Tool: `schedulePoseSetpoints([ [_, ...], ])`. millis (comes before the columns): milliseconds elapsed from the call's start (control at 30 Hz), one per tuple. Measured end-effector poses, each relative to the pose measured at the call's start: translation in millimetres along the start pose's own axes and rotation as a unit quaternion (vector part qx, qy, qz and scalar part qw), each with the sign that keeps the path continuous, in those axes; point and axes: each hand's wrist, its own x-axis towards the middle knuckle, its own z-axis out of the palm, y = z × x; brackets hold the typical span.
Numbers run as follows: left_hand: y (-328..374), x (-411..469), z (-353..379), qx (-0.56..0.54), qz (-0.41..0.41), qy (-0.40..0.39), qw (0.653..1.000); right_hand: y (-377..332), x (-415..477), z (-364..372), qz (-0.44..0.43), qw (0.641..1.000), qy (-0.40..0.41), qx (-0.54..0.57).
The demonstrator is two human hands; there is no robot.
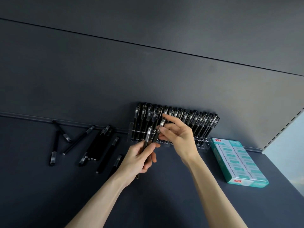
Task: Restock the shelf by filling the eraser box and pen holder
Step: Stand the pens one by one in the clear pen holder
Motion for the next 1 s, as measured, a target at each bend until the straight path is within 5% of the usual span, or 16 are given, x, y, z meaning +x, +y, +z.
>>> schedulePoseSetpoints([
  [300,0.5,2.8,-0.2,0.001,-0.008,0.088,0.996,-7.1,33.5,-8.6,-0.130,0.958,0.227,-0.120],
  [1000,2.5,3.5,-2.3,-0.005,0.023,0.118,0.993,26.4,44.2,9.1,-0.200,0.894,0.142,-0.374],
])
